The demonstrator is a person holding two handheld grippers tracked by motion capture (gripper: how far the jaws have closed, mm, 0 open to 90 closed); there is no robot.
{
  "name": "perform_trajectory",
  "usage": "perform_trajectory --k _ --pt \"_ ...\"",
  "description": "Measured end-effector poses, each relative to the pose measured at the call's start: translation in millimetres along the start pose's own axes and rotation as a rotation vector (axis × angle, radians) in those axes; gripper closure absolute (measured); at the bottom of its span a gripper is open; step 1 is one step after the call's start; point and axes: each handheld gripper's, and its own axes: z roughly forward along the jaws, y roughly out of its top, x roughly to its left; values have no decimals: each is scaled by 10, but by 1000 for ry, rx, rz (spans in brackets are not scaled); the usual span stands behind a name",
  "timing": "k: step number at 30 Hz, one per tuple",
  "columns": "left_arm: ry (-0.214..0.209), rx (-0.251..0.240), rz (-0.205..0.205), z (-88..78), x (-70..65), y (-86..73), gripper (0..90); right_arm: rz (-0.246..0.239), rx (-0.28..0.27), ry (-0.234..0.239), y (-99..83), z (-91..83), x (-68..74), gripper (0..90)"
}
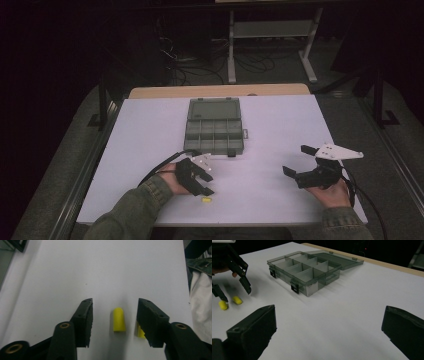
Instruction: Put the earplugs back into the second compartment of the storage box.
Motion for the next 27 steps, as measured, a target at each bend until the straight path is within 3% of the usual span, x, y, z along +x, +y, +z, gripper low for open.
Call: perform_trajectory --k 1,2,3,7,8,9,16,27 --pt "-1 3 7 -1 0 1 577 0 2 1 -1 2 0 0" --pt "-3 7 12 1 -3 1 577 0 2 1 -1 2 0 0" --pt "3 12 20 3 -9 2 655 0 2 1 -1 1 1 0" --pt "-17 46 29 46 -30 -1 744 -11 -2 -4 2 -2 8 0" --pt "-6 45 31 46 -37 1 744 -11 -2 -4 2 -2 8 0" --pt "-2 50 33 44 -37 6 799 -9 -3 -4 3 -3 11 0" --pt "0 47 38 11 -36 20 823 -9 -1 -4 1 -2 11 0" --pt "11 12 34 -246 40 118 825 -5 1 0 0 0 9 0"
